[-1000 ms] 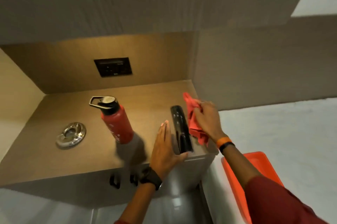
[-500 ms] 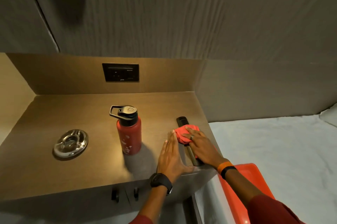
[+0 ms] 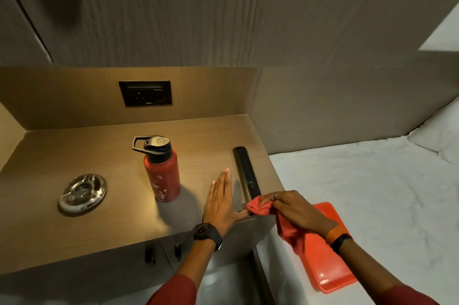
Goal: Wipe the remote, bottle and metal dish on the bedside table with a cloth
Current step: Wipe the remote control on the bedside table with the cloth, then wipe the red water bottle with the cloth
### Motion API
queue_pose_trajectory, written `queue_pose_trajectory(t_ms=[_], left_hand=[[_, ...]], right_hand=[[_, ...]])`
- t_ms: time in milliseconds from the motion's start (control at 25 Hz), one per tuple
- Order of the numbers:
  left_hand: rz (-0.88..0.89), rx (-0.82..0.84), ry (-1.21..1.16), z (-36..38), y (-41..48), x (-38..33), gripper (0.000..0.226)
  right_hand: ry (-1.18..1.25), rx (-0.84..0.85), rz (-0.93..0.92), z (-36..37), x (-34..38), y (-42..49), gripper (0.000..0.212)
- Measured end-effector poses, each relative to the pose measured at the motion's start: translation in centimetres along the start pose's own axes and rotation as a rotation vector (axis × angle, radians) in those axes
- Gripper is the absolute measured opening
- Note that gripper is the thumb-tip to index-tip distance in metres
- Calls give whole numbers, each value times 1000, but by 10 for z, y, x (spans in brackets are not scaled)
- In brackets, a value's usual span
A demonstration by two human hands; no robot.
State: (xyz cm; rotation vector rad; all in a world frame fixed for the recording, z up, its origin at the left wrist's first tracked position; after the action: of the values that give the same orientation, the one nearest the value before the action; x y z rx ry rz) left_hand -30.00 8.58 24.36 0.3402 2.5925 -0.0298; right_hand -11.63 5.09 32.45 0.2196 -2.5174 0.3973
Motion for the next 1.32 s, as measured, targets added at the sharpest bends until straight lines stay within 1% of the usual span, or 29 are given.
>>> queue_pose_trajectory(t_ms=[80,120,200,280,360,400,480,560,640,720,760,840,880,920,1000,1040,1080,1120,1160,1200,1240,1280,1320], left_hand=[[-2,7,44,0,0,-1,127],[2,12,63,0,1,-1,124],[4,19,57,2,4,-2,120],[-14,6,5,0,6,-5,121],[-36,-39,-102,-7,9,-12,125],[-45,-60,-158,-10,8,-12,123],[-80,-94,-199,-13,0,-5,122],[-143,-78,-173,-15,-14,12,132],[-215,-34,-118,-19,-30,37,139],[-243,20,-22,-30,-44,50,140],[-236,38,6,-38,-51,51,138],[-159,-5,33,-62,-66,43,125],[-76,-101,51,-77,-75,38,110],[42,-259,75,-95,-85,32,89],[275,-622,139,-140,-103,26,48],[318,-723,174,-166,-100,26,38],[303,-769,217,-195,-90,28,37],[248,-752,270,-223,-75,32,41],[182,-643,319,-245,-56,39,45],[114,-474,342,-260,-35,48,49],[67,-303,305,-268,-19,57,50],[43,-150,225,-271,-8,66,49],[52,-55,143,-272,-4,76,47]], right_hand=[[119,-3,4,-16,1,-7,44],[185,-45,5,-23,3,-10,45],[272,-162,-27,-34,11,-10,41],[261,-268,-67,-37,29,4,34],[128,-310,-119,-30,51,27,31],[25,-293,-135,-22,63,40,29],[-172,-186,-130,1,81,62,24],[-328,-77,-110,24,88,74,21],[-470,-49,-131,44,91,76,23],[-522,-58,-173,57,92,67,23],[-499,-54,-189,60,91,61,22],[-321,-29,-166,56,83,52,23],[-168,-8,-118,52,78,49,23],[26,-3,-57,47,76,47,23],[580,-76,69,41,85,42,26],[885,-123,106,41,95,38,27],[1136,-172,121,43,107,37,25],[1315,-236,110,46,121,36,23],[1406,-315,80,50,139,36,20],[1427,-397,29,53,158,40,18],[1383,-464,-36,58,180,47,19],[1308,-499,-98,65,204,57,24],[1200,-499,-150,73,229,66,32]])
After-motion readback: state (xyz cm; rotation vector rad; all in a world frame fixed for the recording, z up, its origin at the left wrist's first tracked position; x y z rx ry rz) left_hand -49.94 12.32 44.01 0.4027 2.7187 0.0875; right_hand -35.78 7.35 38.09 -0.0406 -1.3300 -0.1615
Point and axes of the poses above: each hand's wrist, its own y-axis towards the middle knuckle, its own z-axis out of the palm, x = y × z, the point moved 5 cm from there along y, towards the middle knuckle, and after that the axes turned 2 degrees about -z, right-handed, at the moved point
